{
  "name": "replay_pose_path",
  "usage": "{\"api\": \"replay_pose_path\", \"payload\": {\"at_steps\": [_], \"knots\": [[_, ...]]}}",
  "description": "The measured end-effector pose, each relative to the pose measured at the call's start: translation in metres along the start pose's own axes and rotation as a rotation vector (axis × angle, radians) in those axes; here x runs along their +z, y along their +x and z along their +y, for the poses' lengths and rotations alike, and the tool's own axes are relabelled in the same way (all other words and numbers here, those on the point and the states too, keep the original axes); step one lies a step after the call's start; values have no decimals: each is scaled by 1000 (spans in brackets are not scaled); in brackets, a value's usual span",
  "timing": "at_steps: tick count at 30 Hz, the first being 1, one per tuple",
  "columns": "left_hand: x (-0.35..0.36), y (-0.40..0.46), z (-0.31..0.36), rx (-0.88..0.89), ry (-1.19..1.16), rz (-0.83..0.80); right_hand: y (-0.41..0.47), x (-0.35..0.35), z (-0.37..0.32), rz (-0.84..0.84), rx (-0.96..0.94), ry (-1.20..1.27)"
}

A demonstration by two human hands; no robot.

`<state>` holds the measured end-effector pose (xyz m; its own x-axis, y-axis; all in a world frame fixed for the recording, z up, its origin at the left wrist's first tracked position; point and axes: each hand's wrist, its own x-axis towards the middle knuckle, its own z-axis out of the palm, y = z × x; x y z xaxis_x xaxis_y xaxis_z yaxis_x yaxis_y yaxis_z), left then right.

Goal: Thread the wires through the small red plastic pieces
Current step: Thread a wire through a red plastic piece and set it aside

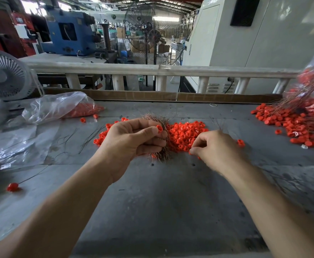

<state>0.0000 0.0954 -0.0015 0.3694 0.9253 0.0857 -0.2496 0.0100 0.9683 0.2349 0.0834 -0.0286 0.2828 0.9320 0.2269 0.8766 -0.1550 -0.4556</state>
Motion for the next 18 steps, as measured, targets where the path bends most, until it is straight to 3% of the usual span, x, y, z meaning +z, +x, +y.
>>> {"api": "replay_pose_path", "payload": {"at_steps": [18], "knots": [[2,0,1,-1,7,-1,-4,-2,-8,-1,-121,-122]]}}
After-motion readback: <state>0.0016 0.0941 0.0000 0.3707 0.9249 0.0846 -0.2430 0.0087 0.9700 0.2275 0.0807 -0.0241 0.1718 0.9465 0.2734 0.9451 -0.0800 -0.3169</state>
